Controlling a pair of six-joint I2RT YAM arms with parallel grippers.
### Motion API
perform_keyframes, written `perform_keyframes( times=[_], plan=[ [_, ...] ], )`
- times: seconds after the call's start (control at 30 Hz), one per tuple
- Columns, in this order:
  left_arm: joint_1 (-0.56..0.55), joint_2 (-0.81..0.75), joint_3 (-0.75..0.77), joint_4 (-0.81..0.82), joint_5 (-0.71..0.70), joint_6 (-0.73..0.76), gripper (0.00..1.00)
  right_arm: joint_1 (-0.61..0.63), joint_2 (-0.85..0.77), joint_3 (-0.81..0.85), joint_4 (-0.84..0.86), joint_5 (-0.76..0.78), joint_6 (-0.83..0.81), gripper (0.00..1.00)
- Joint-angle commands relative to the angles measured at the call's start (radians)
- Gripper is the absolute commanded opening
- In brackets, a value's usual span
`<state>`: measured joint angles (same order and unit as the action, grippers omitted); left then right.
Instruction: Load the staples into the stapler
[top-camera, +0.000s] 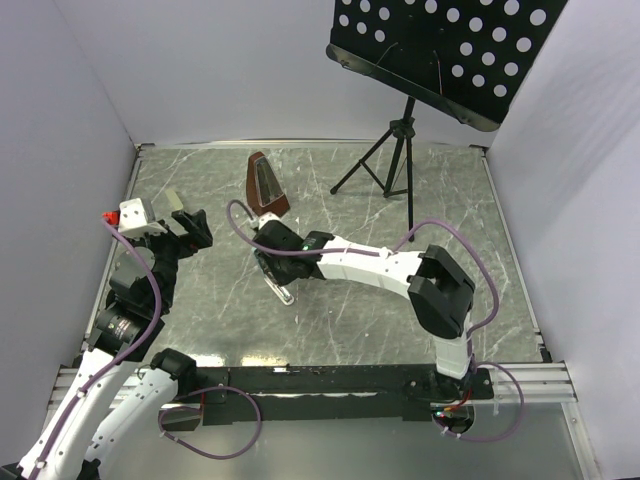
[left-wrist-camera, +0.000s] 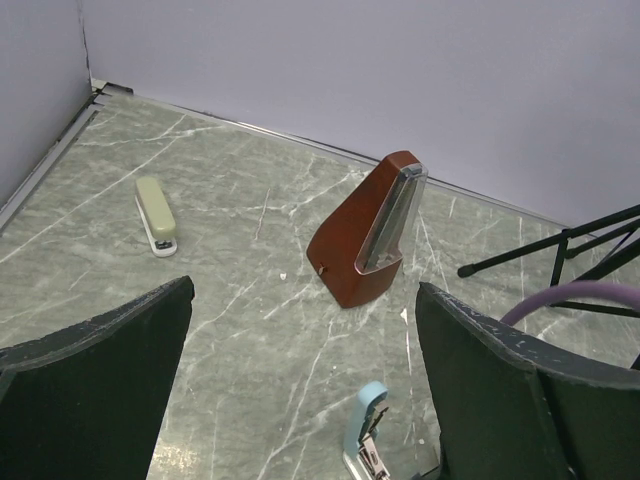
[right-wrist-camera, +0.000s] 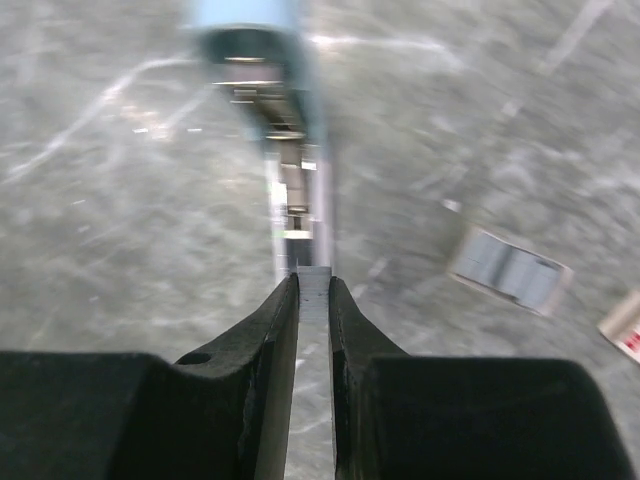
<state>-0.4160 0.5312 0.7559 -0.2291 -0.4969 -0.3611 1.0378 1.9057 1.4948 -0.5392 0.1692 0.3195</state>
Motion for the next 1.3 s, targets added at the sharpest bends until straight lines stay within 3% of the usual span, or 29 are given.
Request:
perform_keyframes(
  times=[0.0,0.63,1.27],
  plan=[
    [-0.003,-0.014,-0.004,0.036,-0.025,0.002,0.97,0.014,0.003,0.010,0.065,-0.033,-0.054,0.15],
    [-0.004,-0.017,-0.003,0.033,-0.029,0.001,0.97,0.018,0.104,0.044,0.039,-0.046,-0.060,0.15],
    [-0.004,-0.023,-0.004,0.034,-0.037,-0.001,0.97,0.018,0.098,0.035,0.062,-0.019,-0.074,0.14]
  ],
)
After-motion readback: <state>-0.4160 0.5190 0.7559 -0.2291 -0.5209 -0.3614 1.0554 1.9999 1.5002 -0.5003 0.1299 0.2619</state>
